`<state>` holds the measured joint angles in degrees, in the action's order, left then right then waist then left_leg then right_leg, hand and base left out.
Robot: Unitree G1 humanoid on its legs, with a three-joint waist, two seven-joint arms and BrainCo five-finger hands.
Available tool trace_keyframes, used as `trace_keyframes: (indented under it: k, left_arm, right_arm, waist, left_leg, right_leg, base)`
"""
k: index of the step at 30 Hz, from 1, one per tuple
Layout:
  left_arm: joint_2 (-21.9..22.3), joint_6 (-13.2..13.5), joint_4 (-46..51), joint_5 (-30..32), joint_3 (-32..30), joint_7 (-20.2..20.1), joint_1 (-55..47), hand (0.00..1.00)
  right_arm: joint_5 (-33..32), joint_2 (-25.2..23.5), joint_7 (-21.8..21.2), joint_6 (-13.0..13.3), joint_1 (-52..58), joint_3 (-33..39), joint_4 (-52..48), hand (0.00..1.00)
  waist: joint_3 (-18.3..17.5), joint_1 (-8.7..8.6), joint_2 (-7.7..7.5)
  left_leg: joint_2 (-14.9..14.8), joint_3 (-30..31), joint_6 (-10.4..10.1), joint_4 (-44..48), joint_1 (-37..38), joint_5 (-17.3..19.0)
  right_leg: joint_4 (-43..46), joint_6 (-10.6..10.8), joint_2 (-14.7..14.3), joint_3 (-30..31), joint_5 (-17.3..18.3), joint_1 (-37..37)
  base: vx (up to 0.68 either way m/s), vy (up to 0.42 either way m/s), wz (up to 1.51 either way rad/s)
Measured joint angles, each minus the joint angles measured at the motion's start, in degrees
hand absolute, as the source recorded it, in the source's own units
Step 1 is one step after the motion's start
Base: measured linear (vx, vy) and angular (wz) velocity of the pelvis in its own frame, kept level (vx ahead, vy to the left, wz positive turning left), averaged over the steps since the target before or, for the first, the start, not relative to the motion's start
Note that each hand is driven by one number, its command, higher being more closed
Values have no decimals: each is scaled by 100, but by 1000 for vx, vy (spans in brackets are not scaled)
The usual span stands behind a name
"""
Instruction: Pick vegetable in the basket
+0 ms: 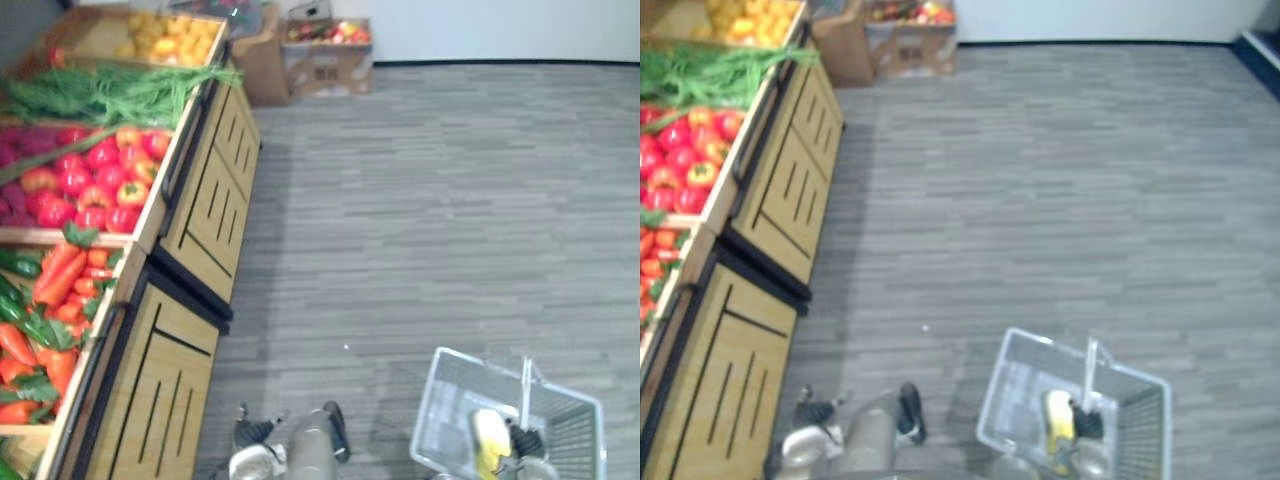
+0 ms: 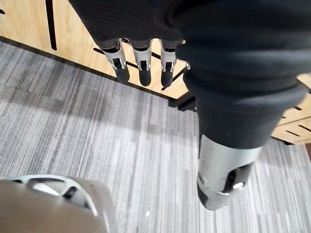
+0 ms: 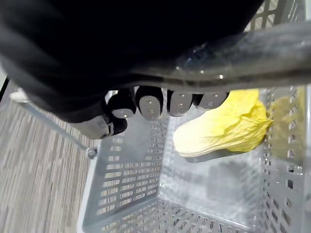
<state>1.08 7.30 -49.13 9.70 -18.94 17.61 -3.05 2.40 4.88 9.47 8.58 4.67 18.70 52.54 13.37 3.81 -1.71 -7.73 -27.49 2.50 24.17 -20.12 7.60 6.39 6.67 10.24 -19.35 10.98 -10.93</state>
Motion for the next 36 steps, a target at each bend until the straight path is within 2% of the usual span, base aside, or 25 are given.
trace_keyframes:
  k: [1, 2, 3, 4, 6, 7, 8, 10, 11, 13, 14, 15, 18, 20, 21, 22, 23, 24, 26, 27, 29, 32, 34, 35, 36]
  left_arm:
    - [-102, -4, -22, 55, -17, -2, -1, 0]
    - [-132, -14, -97, 76, -16, -2, -4, 0]
    - [-207, -53, -238, 180, -99, 2, -9, 0]
    - [-260, -67, -298, 207, -126, 4, -17, 0]
    - [-323, -176, -348, 246, -104, -1, -269, 0]
    - [-360, -228, -342, 246, 71, -7, -419, 0]
    - [-425, -295, -350, 245, 235, -13, -488, 0]
    - [-477, -287, -341, 245, 407, -16, -588, 0]
    - [-476, -279, -332, 240, 405, -16, -628, 0]
    - [-473, -246, -291, 161, 359, -19, -597, 0]
    - [-470, -240, -284, 160, 323, -20, -566, 0]
    - [-422, -243, -291, 158, 270, -27, -526, 0]
    - [-339, -242, -294, 80, 87, -23, -514, 0]
    - [-333, -243, -339, -3, -71, -22, -499, 0]
    - [-335, -244, -345, -3, -125, -18, -508, 0]
    - [-369, -244, -355, -4, -225, -11, -542, 0]
    - [-369, -250, -479, -4, -367, -13, -505, 0]
    - [-275, -271, -596, 2, -403, -20, -486, 0]
    - [-76, -290, -805, -2, -542, -28, -565, 0]
    - [-70, -293, -818, -2, -602, -27, -592, 0]
    - [-62, -298, -886, -20, -748, -24, -591, 0]
    - [-49, -297, -926, -63, -770, -32, -577, 0]
    - [-99, -295, -942, -62, -583, -14, -574, 0]
    - [-136, -295, -944, -59, -506, -14, -573, 0]
    - [-175, -291, -931, -60, -378, -7, -571, 0]
  right_arm:
    - [-1, -56, 0, 12, -12, -18, 17, 100]
    - [0, -75, -5, 16, -11, -90, 44, 100]
    - [1, -105, -15, 31, -89, -223, 201, 100]
    - [1, -108, -17, 29, -148, -297, 294, 100]
    - [5, -110, -40, 38, -446, -367, 553, 100]
    - [8, -81, -32, 95, -532, -400, 557, 100]
    - [33, -16, -30, 148, -545, -413, 528, 100]
    - [173, 64, -8, 144, -456, -432, 505, 100]
    - [170, 78, 13, 160, -366, -416, 415, 100]
    - [158, 80, 20, 170, -117, -329, 196, 100]
    - [158, 89, 20, 208, -43, -311, 153, 100]
    - [157, 86, 15, 244, 7, -210, 52, 100]
    - [154, 85, 15, 217, -2, -35, 33, 100]
    - [153, 82, 1, 170, -47, 127, 45, 100]
    - [151, 83, 4, 141, -55, 131, 64, 100]
    - [151, 79, 1, 123, -30, 160, 151, 100]
    - [151, 105, -12, 110, -3, 202, 241, 100]
    - [142, 118, 4, 65, -23, 300, 241, 100]
    - [159, 248, -22, 53, -50, 386, 258, 100]
    - [159, 286, -23, 37, -79, 379, 266, 100]
    - [168, 322, -75, 34, -169, 324, 400, 100]
    - [166, 330, -78, 17, -242, 335, 643, 100]
    - [157, 374, -73, 7, -206, 345, 820, 100]
    - [156, 370, -69, 8, -201, 346, 836, 100]
    - [152, 385, -59, 10, -202, 353, 864, 100]
  waist:
    - [-1, -36, -52]
    - [-18, -40, -81]
    - [-77, 8, -209]
    - [-113, 34, -276]
    - [-155, 104, -255]
    - [-156, 69, -247]
    - [-152, 2, -262]
    - [-137, -56, -231]
    - [-131, -77, -177]
    - [-208, -221, -181]
    - [-209, -219, -182]
    - [-208, -201, -177]
    - [-234, -147, -137]
    - [-233, -114, -124]
    - [-238, -108, -125]
    - [-280, -106, -193]
    - [-319, -110, -163]
    - [-377, -74, 46]
    - [-445, -14, 151]
    - [-454, -17, 158]
    - [-474, -67, 182]
    - [-474, -210, 181]
    - [-469, -240, 172]
    - [-468, -270, 170]
    - [-471, -361, 174]
  left_leg:
    - [-51, -629, 140, 36, 24, 40]
    - [-25, -810, 414, 1, 112, 150]
    - [126, -793, 568, -121, 230, 325]
    - [198, -768, 567, -194, 273, 345]
    - [236, -624, 402, -604, 592, 464]
    - [246, -448, 323, -737, 761, 490]
    - [338, -152, 321, -879, 1005, 493]
    - [459, 250, 370, -1080, 1451, 467]
    - [513, 557, 379, -1187, 1672, 476]
    - [598, 1483, 337, -1308, 1914, 503]
    - [608, 1703, 309, -1301, 1933, 526]
    - [631, 2222, 208, -1249, 2004, 595]
    - [600, 3046, -12, -1054, 2040, 780]
    - [492, 3835, -335, -849, 2032, 1044]
    - [449, 4007, -420, -790, 2033, 1119]
    - [372, 4341, -637, -697, 2038, 1262]
    - [191, 4643, -846, -691, 2067, 1388]
    - [-12, 4740, -885, -704, 2059, 1375]
    - [-362, 4678, -1121, -1047, 2070, 687]
    - [-428, 4684, -1177, -1191, 2068, 484]
    - [-673, 4668, -1262, -1571, 1920, -321]
    - [-831, 4106, -1248, -1579, 1670, -845]
    - [-791, 2475, -1233, -1505, 1629, -867]
    - [-794, 1933, -1208, -1514, 1628, -882]
    - [-767, 1211, -1094, -1665, 1672, -977]
  right_leg:
    - [-106, -2, 4, -47, -162, -162]
    - [-138, 46, -9, -35, -233, -261]
    - [-96, 80, 24, -10, -304, -361]
    - [33, 88, 66, 3, -356, -324]
    - [1897, 686, 253, 292, -761, 512]
    - [3441, 1015, 312, 645, -1241, 1224]
    - [4738, 1011, 341, 840, -1248, 1769]
    - [5549, 911, 352, 849, -1190, 2078]
    - [5688, 708, 316, 888, -1073, 2258]
    - [5164, 291, 110, 1207, -820, 2807]
    - [4868, 264, 67, 1350, -786, 2915]
    - [3977, 207, 57, 1643, -750, 3061]
    - [2379, 207, 119, 1932, -758, 3039]
    - [1063, 183, 246, 1994, -792, 2911]
    - [882, 184, 260, 1992, -793, 2848]
    - [635, 190, 269, 1997, -799, 2734]
    - [857, 529, 198, 1896, -971, 2656]
    - [1043, 360, 48, 1671, -848, 2678]
    - [1749, 59, -67, 1283, -252, 2863]
    - [1818, -15, -91, 1200, -185, 2871]
    - [1731, -208, -203, 814, -83, 2806]
    - [1350, -399, -236, 285, -153, 2470]
    - [1063, -468, -173, -75, -189, 2116]
    - [1038, -467, -130, -193, -189, 2044]
    - [994, -452, -62, -343, -197, 1950]
  base:
    - [345, 183, 101]
    - [407, 215, 106]
    - [329, 150, 62]
    - [378, 176, 29]
    - [283, 153, 11]
    - [295, 155, 66]
    - [391, 161, 96]
    - [357, 74, 127]
    - [370, -26, 175]
    - [394, -110, 214]
    - [424, -219, 230]
    - [284, -163, 176]
    - [411, -306, 177]
    - [425, -495, 174]
    - [377, -574, 173]
    - [338, -663, 172]
    - [309, -667, 158]
    - [287, -607, 119]
    - [266, -527, 74]
    - [231, -527, 62]
    - [253, -561, 67]
    - [158, -290, 85]
    - [97, -159, 79]
    - [42, -72, 86]
    - [-31, 25, 82]
